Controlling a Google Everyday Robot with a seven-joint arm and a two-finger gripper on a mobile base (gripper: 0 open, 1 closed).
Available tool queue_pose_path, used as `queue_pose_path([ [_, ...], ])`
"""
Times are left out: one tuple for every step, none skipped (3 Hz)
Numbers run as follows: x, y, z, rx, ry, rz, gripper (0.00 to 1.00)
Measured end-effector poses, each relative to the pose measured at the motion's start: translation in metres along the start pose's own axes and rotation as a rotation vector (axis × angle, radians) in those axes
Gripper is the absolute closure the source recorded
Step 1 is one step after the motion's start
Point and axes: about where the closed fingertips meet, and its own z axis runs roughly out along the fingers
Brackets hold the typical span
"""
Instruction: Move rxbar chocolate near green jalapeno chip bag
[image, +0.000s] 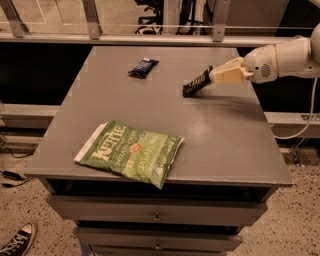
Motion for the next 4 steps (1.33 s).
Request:
queue_pose_path([
  [-0.001, 0.031, -0.003, -0.128, 0.019, -0.032, 1.0],
  [0.01, 0.083, -0.003, -0.31, 0.036, -0.029, 1.0],
  [0.02, 0.111, 0.0, -0.397, 0.048, -0.019, 1.0],
  [0.024, 0.128, 0.003, -0.457, 0.055, -0.024, 1.0],
])
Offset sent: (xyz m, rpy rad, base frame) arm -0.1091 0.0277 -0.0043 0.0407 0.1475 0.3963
